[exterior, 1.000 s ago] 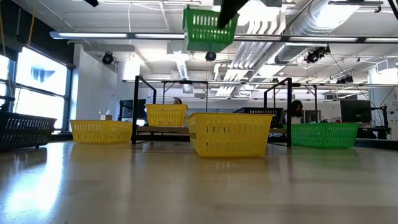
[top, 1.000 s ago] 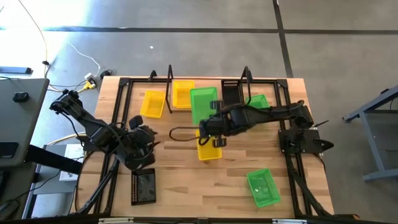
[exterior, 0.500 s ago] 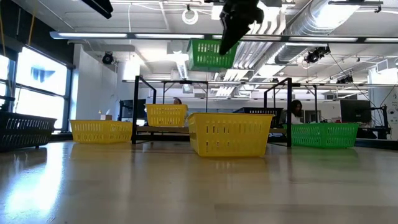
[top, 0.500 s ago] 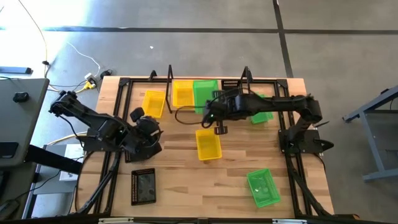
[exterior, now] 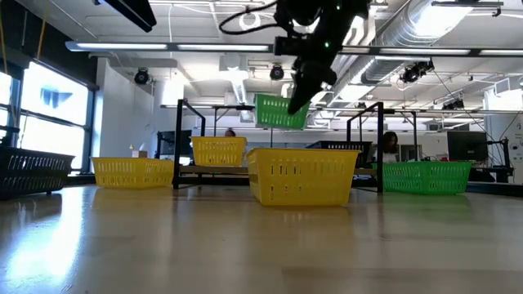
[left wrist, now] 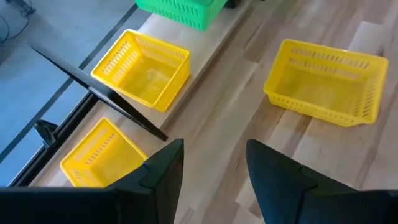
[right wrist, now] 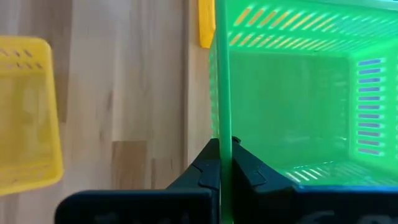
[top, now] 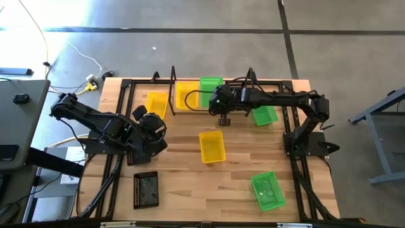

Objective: Stack baskets on shelf by color
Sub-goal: Put the bottom left green bin on the shelf, then stack the top black bin on top of the black bin on the shelf

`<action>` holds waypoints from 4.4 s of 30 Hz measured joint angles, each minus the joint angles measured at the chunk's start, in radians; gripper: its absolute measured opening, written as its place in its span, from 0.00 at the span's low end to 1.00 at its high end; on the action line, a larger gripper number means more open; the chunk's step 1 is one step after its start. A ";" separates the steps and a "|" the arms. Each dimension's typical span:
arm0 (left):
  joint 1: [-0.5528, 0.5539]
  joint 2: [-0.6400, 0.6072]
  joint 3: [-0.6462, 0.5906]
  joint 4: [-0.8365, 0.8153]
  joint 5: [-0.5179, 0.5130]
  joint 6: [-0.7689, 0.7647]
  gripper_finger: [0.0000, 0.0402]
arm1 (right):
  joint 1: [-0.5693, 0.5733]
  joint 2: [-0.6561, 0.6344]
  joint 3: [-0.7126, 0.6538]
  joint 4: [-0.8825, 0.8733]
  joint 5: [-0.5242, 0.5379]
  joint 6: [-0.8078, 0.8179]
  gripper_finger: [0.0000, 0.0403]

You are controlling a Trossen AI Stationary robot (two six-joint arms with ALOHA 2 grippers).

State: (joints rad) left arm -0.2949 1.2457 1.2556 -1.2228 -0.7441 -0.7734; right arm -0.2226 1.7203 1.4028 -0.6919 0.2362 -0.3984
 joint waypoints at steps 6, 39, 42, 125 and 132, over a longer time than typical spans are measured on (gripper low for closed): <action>0.013 0.000 0.000 0.000 0.000 0.000 0.41 | -0.045 0.001 -0.079 0.114 -0.050 -0.029 0.00; 0.040 0.000 0.000 0.000 0.028 0.051 0.41 | -0.074 0.054 -0.159 0.234 -0.096 -0.022 0.00; 0.040 0.000 0.000 0.000 0.034 0.052 0.41 | -0.074 0.054 -0.159 0.234 -0.080 -0.022 0.00; -0.435 0.000 -0.485 -0.101 0.706 -1.313 0.41 | 0.259 0.055 0.249 -0.083 -0.071 0.504 0.15; -0.434 0.002 -0.522 -0.091 0.685 -1.378 0.41 | 0.309 0.055 0.248 -0.083 -0.010 0.503 0.15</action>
State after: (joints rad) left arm -0.7292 1.2472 0.7340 -1.3140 -0.0594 -2.1510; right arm 0.0860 1.7748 1.6512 -0.7750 0.2261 0.1051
